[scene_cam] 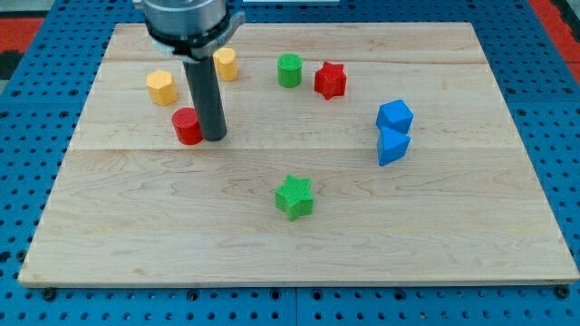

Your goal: Move the green star towards the center left

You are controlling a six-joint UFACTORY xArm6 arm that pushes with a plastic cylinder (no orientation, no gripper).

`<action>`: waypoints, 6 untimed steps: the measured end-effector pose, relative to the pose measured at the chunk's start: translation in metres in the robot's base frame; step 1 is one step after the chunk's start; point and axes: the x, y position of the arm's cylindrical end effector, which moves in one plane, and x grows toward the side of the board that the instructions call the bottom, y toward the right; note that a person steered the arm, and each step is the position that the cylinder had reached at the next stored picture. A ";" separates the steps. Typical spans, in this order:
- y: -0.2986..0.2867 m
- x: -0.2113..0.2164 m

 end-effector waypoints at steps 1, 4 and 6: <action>0.071 0.017; 0.122 0.112; 0.057 0.069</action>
